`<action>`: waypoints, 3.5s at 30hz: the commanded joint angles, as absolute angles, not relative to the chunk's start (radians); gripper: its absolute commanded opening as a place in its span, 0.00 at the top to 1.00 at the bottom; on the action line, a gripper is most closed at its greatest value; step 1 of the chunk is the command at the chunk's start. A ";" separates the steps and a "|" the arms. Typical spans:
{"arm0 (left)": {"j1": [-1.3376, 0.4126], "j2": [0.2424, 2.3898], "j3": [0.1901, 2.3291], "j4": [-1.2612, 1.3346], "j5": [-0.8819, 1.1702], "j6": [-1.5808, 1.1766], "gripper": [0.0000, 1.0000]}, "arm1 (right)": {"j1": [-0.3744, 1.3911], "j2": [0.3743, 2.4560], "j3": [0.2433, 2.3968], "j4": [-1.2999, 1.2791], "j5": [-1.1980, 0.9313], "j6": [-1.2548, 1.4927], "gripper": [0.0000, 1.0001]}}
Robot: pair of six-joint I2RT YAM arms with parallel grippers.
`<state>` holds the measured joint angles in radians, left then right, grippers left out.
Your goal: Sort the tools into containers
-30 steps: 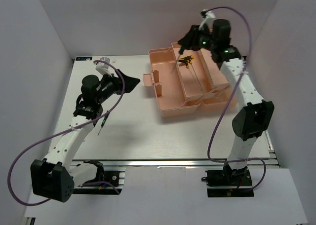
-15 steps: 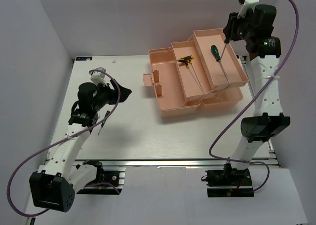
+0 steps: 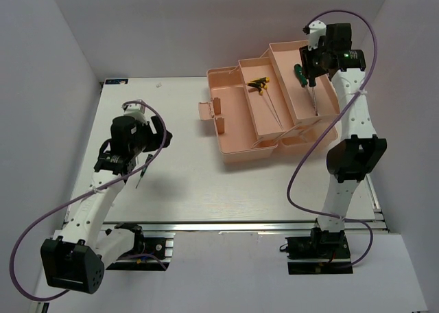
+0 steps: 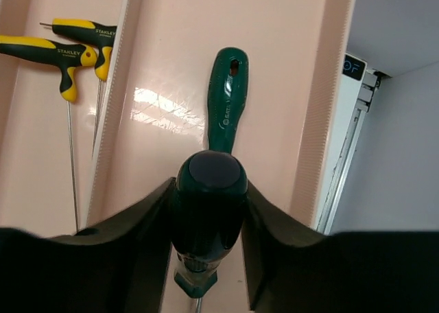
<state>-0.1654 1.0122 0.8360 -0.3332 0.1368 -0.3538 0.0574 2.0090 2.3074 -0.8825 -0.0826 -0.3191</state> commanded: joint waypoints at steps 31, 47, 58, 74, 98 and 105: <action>-0.104 1.555 0.960 -0.477 -0.245 -0.170 0.36 | 0.101 1.494 1.546 -0.411 -0.965 -0.400 0.62; -0.083 1.721 0.976 -0.471 -0.120 -0.123 0.78 | 0.101 1.437 1.419 -0.348 -0.940 -0.304 0.59; -0.081 1.508 1.121 -0.454 0.305 -0.277 1.00 | 0.101 1.424 1.384 -0.305 -0.908 -0.253 0.47; -0.411 1.781 1.405 0.066 0.405 -0.793 0.98 | 0.101 1.385 1.313 -0.209 -0.789 -0.118 0.46; -0.123 1.692 1.404 -0.386 0.221 -0.520 0.91 | 0.106 1.321 1.218 -0.238 -0.845 -0.258 0.58; -0.012 1.647 1.241 -0.564 -0.113 -0.342 0.49 | 0.153 1.339 1.206 -0.241 -0.813 -0.255 0.73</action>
